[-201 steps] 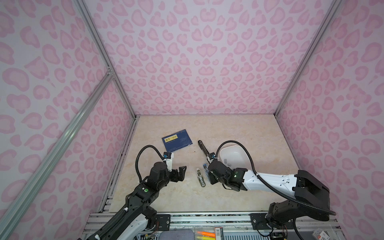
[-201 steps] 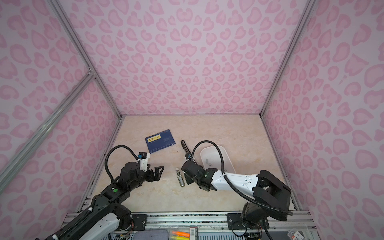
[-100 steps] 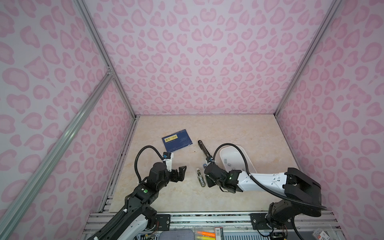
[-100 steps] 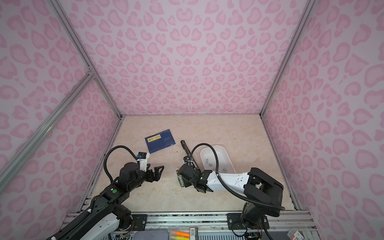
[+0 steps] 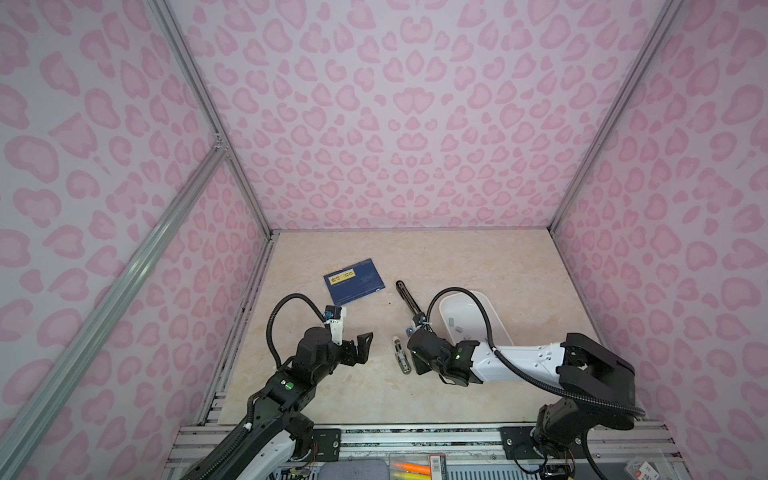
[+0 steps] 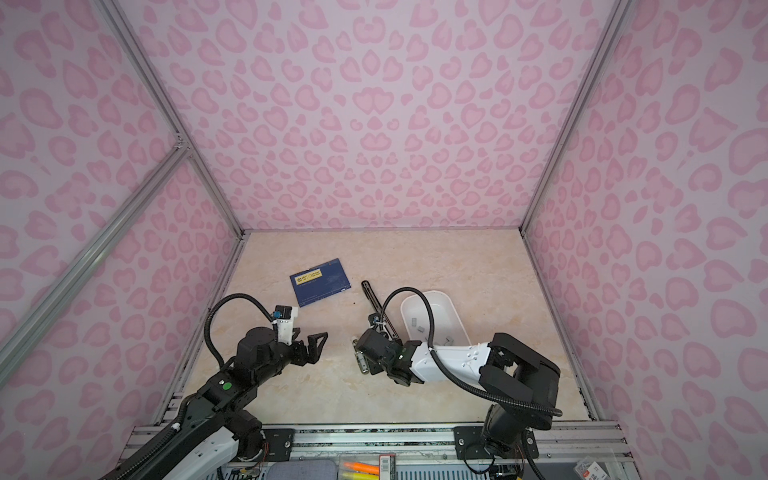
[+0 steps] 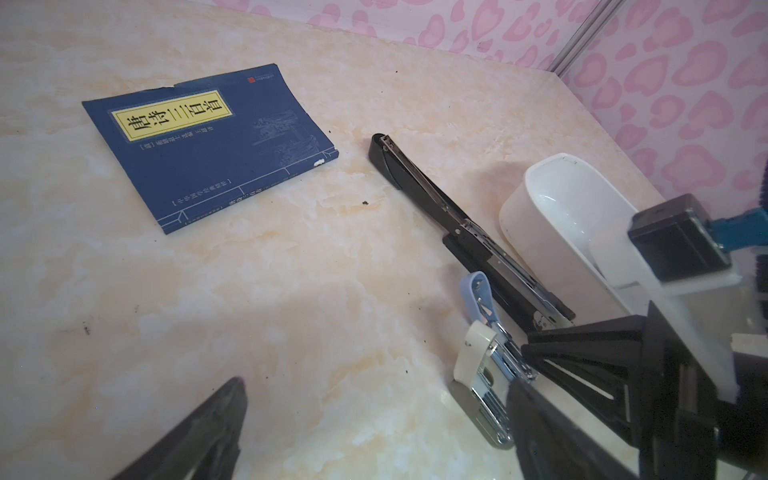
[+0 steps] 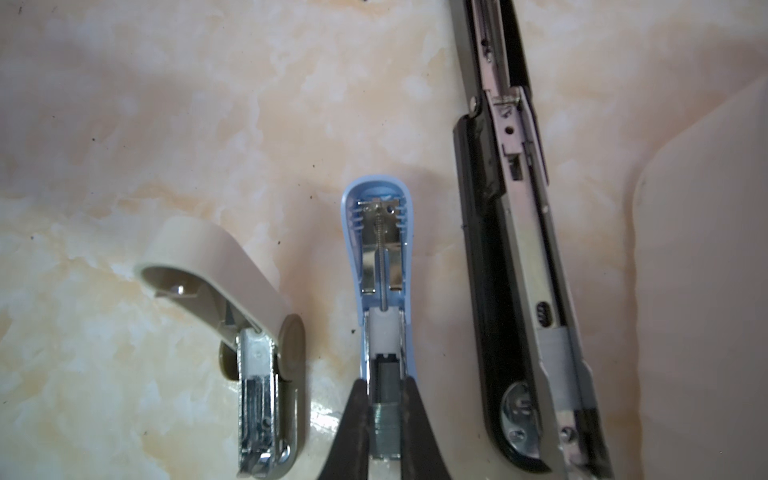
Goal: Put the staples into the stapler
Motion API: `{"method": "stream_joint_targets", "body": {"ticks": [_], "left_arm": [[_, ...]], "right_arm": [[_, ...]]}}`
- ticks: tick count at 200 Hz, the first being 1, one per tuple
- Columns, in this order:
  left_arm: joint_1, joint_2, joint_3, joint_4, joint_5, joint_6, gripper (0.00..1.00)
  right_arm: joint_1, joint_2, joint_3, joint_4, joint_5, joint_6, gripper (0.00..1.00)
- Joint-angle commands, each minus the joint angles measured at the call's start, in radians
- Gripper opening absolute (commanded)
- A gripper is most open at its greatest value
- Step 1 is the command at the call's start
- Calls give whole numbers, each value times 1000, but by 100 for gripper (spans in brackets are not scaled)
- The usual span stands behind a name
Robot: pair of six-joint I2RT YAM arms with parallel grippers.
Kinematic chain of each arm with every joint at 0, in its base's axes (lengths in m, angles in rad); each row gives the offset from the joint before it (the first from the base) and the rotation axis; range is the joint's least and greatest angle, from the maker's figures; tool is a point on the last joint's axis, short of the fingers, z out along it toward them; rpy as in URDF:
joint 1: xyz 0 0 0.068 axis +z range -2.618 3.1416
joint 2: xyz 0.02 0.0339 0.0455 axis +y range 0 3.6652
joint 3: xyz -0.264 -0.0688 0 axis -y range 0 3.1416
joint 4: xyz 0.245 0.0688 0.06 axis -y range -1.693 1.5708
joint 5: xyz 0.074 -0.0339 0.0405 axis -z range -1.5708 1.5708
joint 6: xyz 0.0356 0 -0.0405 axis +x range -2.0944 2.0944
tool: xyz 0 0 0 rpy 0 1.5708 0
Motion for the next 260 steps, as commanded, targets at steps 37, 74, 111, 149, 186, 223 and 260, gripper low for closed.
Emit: {"method": "stream_joint_targets", "body": {"ticks": [37,74,111,149,186,223,260], "left_arm": [[1,-2,-1,32,-7,7,98],[1,-3,-2,32,-6,7,98],[0,-2,-3,31,-6,7,98],[0,-3,-3,31,-6,7,98],[0,-3,-2,32,-6,7,98],[-2,-3,-3,32,-6,6,98],[-2,-2,-2,32,-6,7,98]], "right_arm": [[1,11,14,5,25,-4,8],[2,27,18,3,27,-3,8],[2,41,27,1,23,-3,8],[3,51,30,-2,21,-3,8],[2,56,30,-1,22,-2,8],[1,56,28,-3,25,0,8],[1,46,29,-4,31,-5,8]]}}
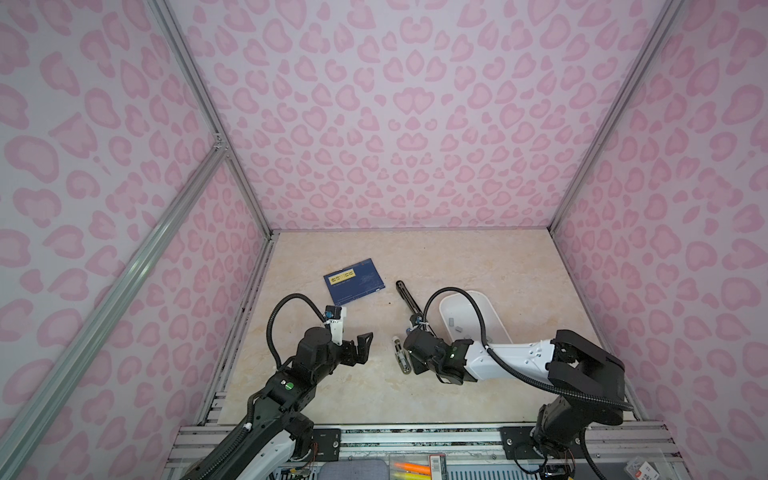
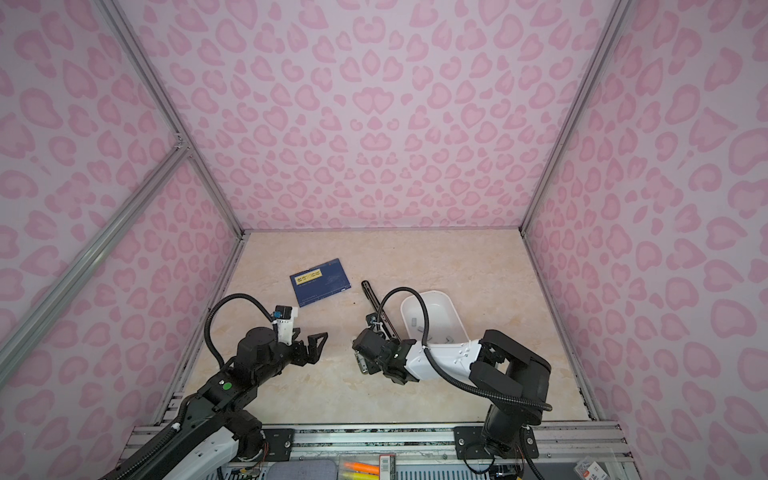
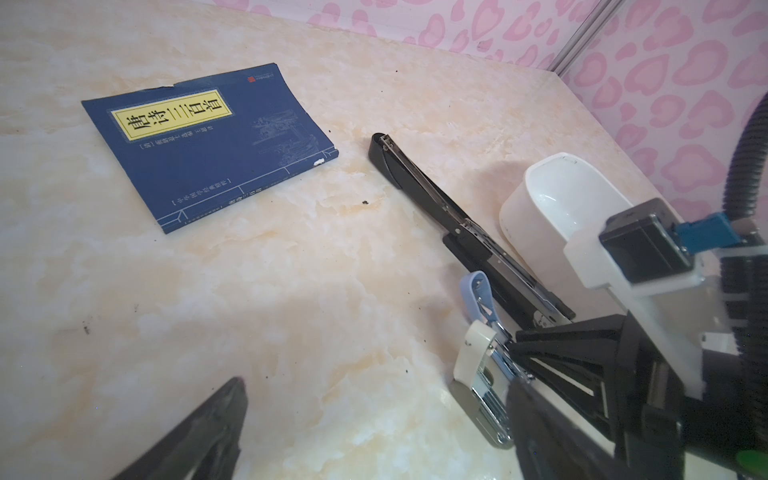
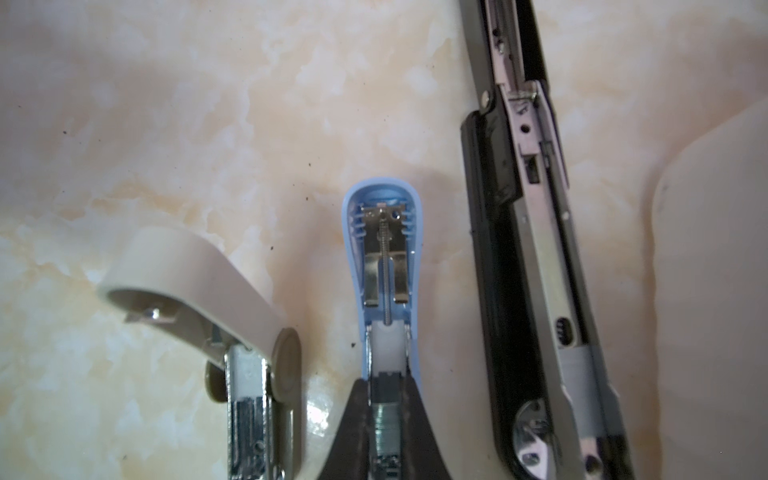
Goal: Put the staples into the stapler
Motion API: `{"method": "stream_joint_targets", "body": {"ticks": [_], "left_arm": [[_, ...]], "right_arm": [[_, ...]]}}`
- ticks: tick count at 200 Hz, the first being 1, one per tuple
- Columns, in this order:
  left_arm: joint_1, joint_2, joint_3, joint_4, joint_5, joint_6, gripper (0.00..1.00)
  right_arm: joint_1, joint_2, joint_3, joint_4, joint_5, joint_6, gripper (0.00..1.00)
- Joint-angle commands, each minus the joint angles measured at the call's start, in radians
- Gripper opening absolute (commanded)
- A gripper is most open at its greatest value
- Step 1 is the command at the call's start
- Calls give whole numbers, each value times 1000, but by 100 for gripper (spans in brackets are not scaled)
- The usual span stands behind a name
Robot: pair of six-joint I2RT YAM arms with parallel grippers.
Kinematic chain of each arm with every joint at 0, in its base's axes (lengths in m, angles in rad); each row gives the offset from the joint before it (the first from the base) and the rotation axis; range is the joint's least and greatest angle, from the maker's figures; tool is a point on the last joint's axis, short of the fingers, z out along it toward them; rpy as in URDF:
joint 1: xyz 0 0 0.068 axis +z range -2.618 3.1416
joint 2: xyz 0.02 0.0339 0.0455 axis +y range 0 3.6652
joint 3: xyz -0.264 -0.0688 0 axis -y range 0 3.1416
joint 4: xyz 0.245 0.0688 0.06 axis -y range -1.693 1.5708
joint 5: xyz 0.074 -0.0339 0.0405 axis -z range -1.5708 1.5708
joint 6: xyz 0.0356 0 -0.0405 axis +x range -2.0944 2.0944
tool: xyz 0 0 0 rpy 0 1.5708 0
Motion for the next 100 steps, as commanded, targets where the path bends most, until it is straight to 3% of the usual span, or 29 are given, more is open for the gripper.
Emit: {"method": "stream_joint_targets", "body": {"ticks": [1,100], "left_arm": [[0,-2,-2,33,-6,7,98],[-1,-3,-1,32,-7,7,98]], "right_arm": [[1,-4,0,-2,23,-1,8],[1,4,-3,1,27,0,8]]}}
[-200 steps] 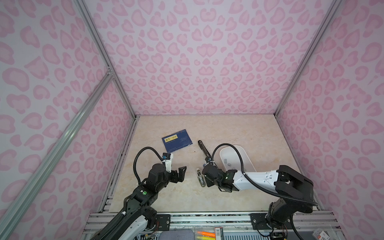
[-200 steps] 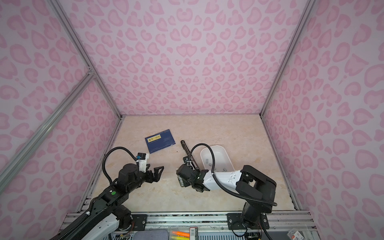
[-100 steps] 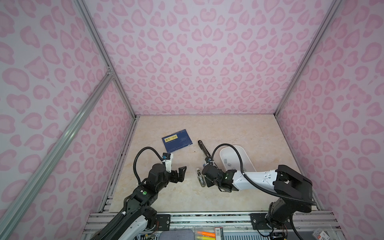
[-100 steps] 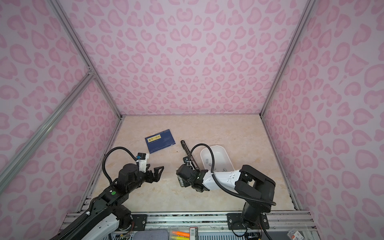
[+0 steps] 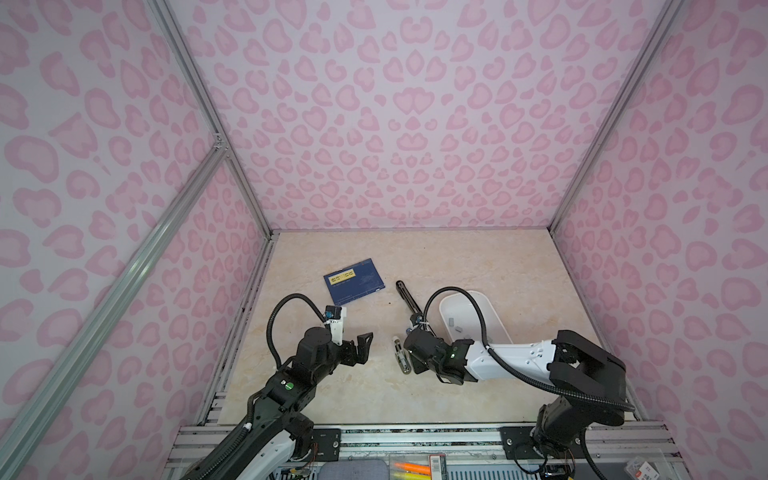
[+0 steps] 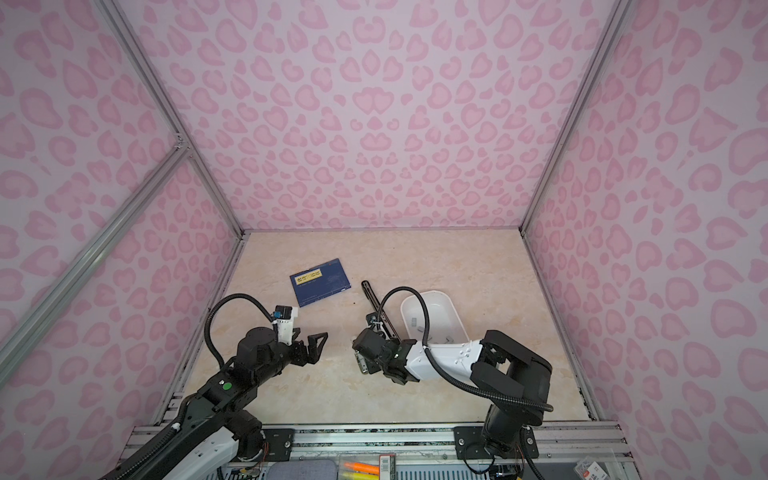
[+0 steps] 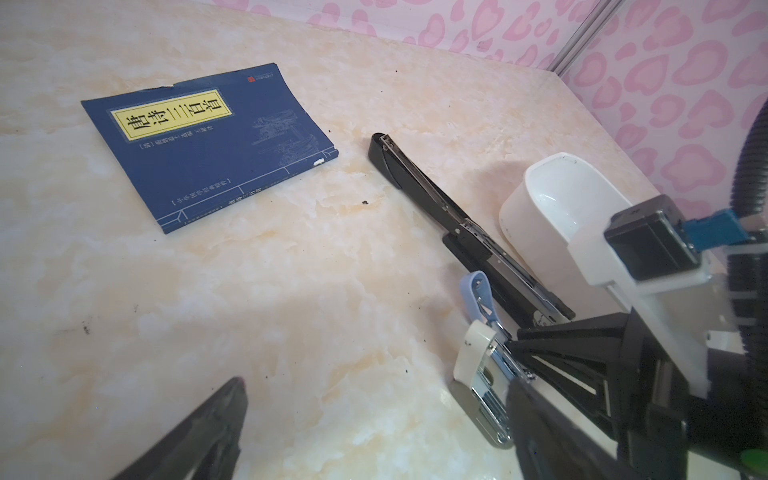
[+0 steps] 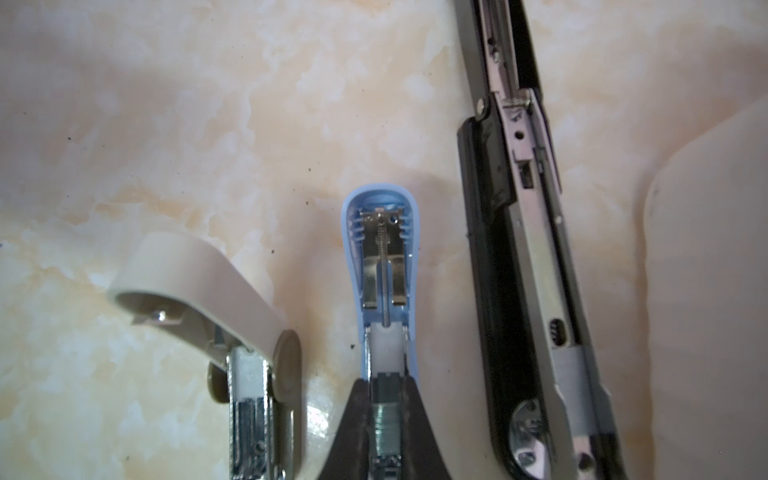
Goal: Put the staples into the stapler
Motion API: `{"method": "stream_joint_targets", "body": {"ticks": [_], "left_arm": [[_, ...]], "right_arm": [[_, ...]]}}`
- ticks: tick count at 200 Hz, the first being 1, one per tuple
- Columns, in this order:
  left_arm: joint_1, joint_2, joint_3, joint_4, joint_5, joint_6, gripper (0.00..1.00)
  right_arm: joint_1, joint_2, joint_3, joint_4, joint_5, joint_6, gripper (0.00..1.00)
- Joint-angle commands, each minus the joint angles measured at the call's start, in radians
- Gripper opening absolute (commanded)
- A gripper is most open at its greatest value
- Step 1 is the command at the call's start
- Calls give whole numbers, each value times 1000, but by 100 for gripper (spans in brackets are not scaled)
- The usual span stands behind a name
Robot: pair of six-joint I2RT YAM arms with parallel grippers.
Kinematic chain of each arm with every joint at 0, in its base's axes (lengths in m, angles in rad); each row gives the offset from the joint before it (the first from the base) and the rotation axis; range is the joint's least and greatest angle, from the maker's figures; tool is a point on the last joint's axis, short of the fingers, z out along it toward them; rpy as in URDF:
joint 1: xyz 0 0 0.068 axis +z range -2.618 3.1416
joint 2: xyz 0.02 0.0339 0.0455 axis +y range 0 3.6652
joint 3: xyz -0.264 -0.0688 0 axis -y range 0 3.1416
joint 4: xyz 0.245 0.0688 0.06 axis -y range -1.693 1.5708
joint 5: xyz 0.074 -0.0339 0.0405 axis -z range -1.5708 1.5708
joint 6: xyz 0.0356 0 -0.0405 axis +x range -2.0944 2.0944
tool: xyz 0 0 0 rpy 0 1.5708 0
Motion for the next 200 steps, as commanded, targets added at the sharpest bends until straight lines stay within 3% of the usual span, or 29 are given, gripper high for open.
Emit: {"method": "stream_joint_targets", "body": {"ticks": [1,200], "left_arm": [[-1,-3,-1,32,-7,7,98],[-4,0,-2,32,-11,7,98]], "right_arm": [[1,8,-3,3,20,-1,8],[5,-2,-31,-7,-13,26,9]]}}
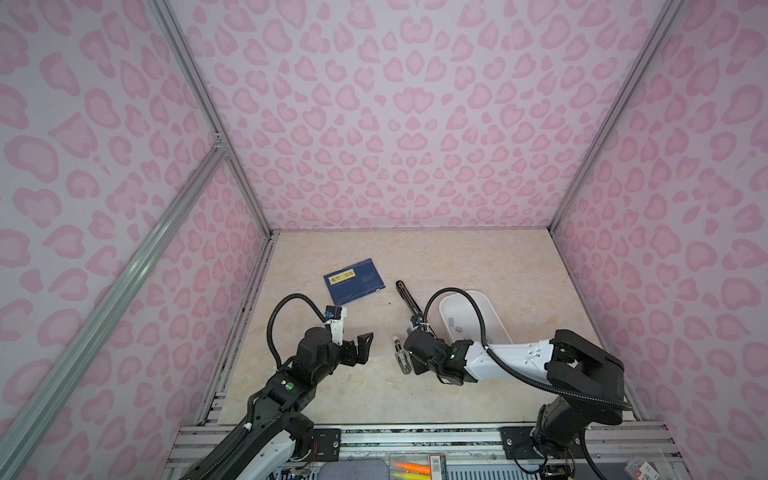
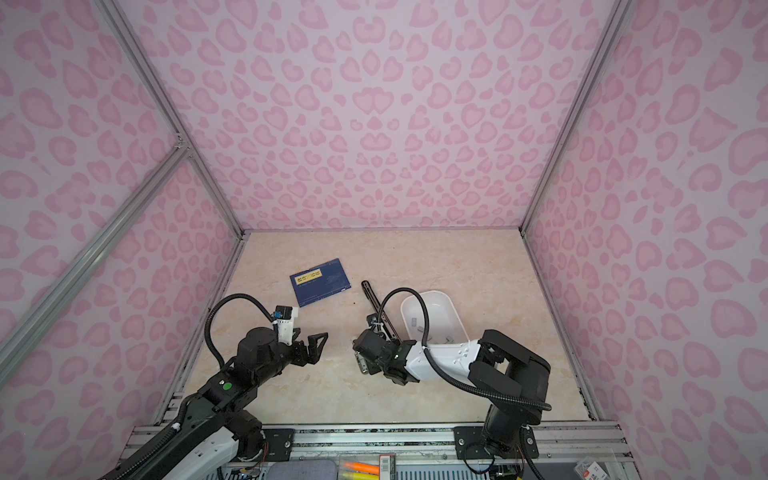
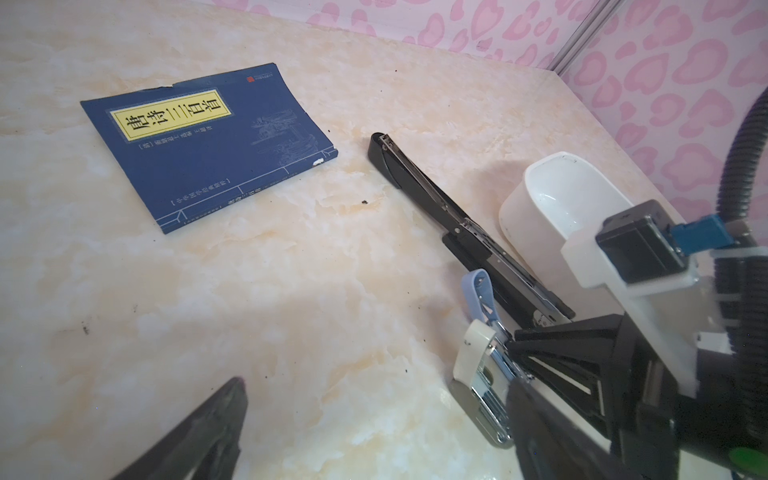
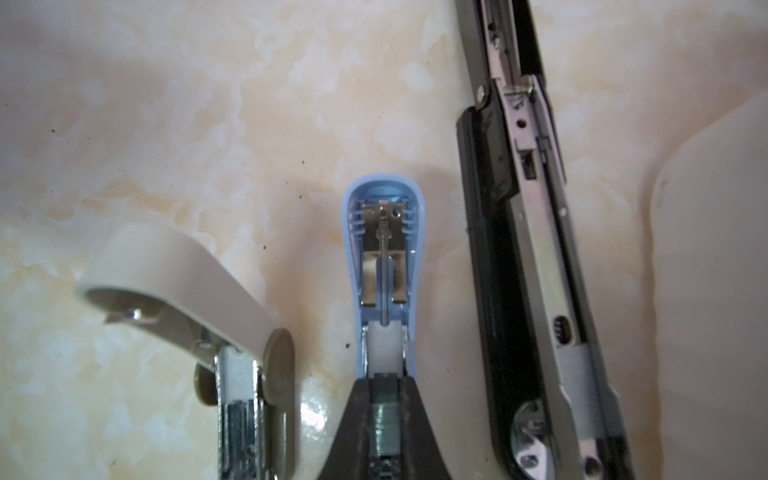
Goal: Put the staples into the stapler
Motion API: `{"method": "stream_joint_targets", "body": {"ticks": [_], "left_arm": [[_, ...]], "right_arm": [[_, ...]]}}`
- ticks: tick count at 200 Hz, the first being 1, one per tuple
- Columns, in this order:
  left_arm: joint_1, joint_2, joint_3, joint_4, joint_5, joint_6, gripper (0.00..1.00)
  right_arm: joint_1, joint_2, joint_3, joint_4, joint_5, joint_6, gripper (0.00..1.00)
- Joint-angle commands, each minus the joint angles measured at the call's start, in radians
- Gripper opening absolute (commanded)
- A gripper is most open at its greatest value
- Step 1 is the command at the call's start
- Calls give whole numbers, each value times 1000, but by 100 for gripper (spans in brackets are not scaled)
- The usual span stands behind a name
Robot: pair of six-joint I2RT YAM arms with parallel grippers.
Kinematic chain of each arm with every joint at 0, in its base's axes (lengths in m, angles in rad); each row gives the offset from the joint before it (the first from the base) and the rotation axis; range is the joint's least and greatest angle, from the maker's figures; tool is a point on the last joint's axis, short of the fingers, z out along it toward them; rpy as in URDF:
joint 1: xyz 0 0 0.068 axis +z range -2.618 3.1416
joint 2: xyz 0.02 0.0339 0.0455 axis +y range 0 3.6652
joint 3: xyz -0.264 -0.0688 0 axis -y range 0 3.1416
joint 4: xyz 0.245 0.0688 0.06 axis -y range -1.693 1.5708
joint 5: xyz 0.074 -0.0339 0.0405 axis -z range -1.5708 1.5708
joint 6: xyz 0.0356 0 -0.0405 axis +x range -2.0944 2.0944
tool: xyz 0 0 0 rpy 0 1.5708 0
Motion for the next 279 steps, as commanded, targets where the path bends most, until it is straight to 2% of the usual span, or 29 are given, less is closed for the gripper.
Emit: {"method": "stream_joint_targets", "body": {"ticks": [1,34,198,251,279], "left_arm": [[-1,0,-2,32,-7,7,98],[-1,1,-2,34,-7,7,98],[-4,3,0,35,-11,7,99],[-6,4,0,32,-14,7,99],[-7,-2,-1,30,-14,6,99]], "right_arm": [[4,-5,-15,-20,-9,15,9],[12,-10,-22,-30,-12,22,10],[26,-53,-44,-43,-3,32,28],[25,-98,-35,-64,39,13,30],[13,-157,31,-183,143,-36,32]]}}
